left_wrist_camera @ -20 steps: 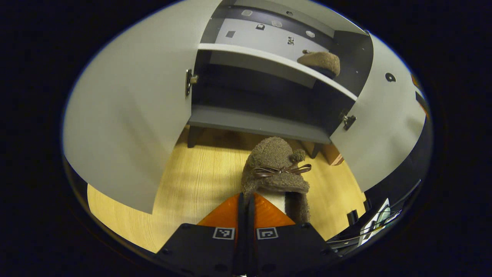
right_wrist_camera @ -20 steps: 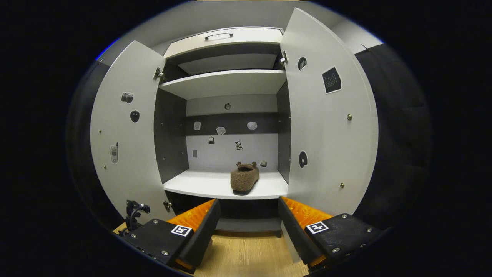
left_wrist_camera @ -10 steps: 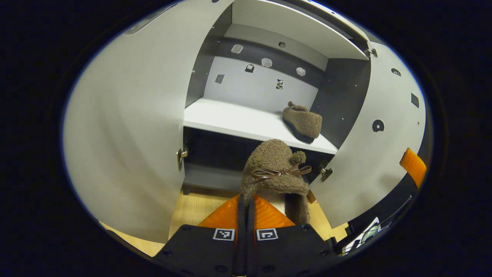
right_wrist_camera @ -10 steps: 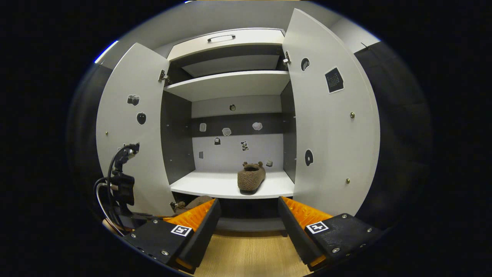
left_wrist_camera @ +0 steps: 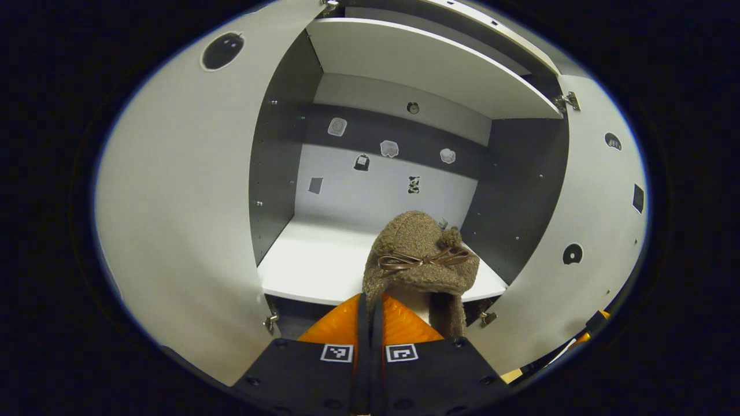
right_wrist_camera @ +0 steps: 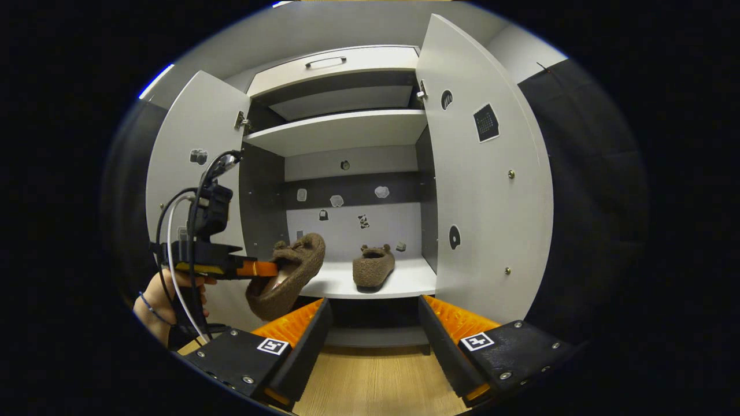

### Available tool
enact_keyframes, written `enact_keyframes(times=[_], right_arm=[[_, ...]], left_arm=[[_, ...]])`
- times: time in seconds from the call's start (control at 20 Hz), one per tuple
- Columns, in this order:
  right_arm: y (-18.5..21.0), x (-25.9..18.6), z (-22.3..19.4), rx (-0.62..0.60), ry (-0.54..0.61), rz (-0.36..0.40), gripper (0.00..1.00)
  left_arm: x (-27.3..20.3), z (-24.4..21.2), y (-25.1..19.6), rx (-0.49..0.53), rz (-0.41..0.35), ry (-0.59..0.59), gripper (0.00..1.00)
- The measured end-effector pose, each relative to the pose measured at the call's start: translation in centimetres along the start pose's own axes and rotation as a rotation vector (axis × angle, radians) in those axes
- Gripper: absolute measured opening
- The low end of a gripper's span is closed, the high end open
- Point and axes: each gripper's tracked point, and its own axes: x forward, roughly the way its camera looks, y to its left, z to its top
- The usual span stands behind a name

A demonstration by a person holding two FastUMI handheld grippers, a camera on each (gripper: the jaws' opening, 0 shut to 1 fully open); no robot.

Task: Grab one shoe with the right hand and put it into the shoe cabinet, grab the other shoe with the left hand and put it into the shoe cabinet; then close the right door with the right hand and the left door with the left hand.

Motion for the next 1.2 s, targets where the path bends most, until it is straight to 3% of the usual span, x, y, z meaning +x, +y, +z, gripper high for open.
enact_keyframes(times=[0.45, 0.9, 1.1, 1.2], right_arm=[[-1.5, 0.8, -0.2, 0.009, 0.004, -0.022, 0.92], [-2.3, 1.4, -0.2, 0.015, 0.013, -0.034, 0.92], [-2.3, 1.6, -0.4, 0.031, 0.020, -0.031, 0.92], [-2.2, 1.7, -0.5, 0.036, 0.023, -0.027, 0.92]], left_arm=[[8.6, 5.3, 3.9, -0.038, 0.097, 0.002, 0.07], [15.5, 2.3, 6.6, -0.010, 0.156, 0.128, 0.07], [14.8, 3.1, 6.0, -0.027, 0.131, 0.095, 0.21], [13.6, 4.8, 5.5, -0.010, 0.122, 0.044, 0.39]])
